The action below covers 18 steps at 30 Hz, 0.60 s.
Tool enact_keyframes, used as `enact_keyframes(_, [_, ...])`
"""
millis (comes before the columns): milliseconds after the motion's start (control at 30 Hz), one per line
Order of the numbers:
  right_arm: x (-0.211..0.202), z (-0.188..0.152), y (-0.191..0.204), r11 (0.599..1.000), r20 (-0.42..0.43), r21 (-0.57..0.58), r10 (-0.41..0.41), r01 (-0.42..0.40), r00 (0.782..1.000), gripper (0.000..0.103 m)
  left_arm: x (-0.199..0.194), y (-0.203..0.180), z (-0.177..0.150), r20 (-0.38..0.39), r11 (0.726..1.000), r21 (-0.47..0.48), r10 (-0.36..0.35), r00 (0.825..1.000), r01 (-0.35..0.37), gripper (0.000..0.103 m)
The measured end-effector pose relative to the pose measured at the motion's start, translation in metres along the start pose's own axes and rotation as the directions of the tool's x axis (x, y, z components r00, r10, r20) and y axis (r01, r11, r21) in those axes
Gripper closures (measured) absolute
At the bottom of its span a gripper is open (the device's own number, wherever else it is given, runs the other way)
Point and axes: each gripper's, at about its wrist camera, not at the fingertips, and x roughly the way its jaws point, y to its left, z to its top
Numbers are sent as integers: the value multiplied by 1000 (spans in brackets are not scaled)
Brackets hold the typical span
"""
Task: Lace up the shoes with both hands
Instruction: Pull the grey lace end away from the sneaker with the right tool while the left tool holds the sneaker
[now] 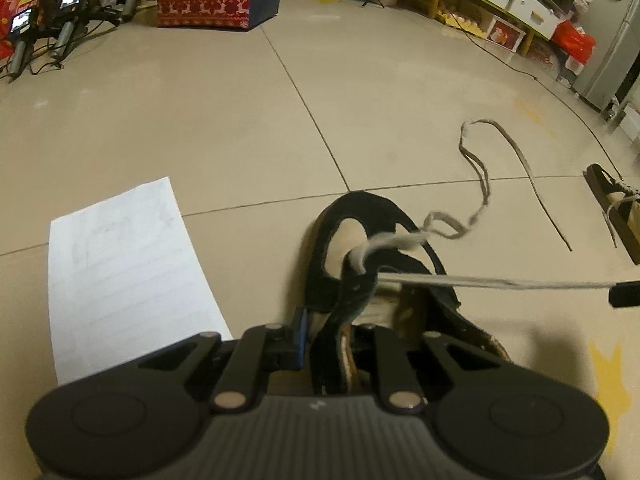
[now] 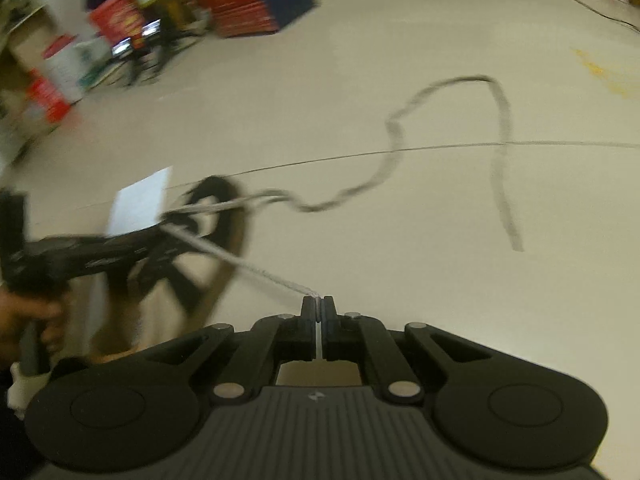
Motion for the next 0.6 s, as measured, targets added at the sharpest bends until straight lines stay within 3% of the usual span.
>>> enact_keyframes(100, [1, -3, -16, 997, -3, 14, -81, 81, 997, 101, -2, 3, 0, 3, 1000, -24, 12, 1000, -12, 88])
enact_keyframes(300, [1, -13, -12, 997, -6, 0, -76, 76, 997, 101, -4, 5, 1, -6, 998, -62, 9, 1000, -9, 88])
enact_keyframes(467, [-9, -6, -17, 996, 49, 29, -83, 82, 995, 102, -5, 6, 0, -3, 996, -86, 9, 1000, -9, 87])
enact_keyframes(600, [-5, -10, -23, 975, 38, -15, -221, 222, 974, 103, -7, 3, -1, 5, 997, -76, 25, 1000, -24, 87])
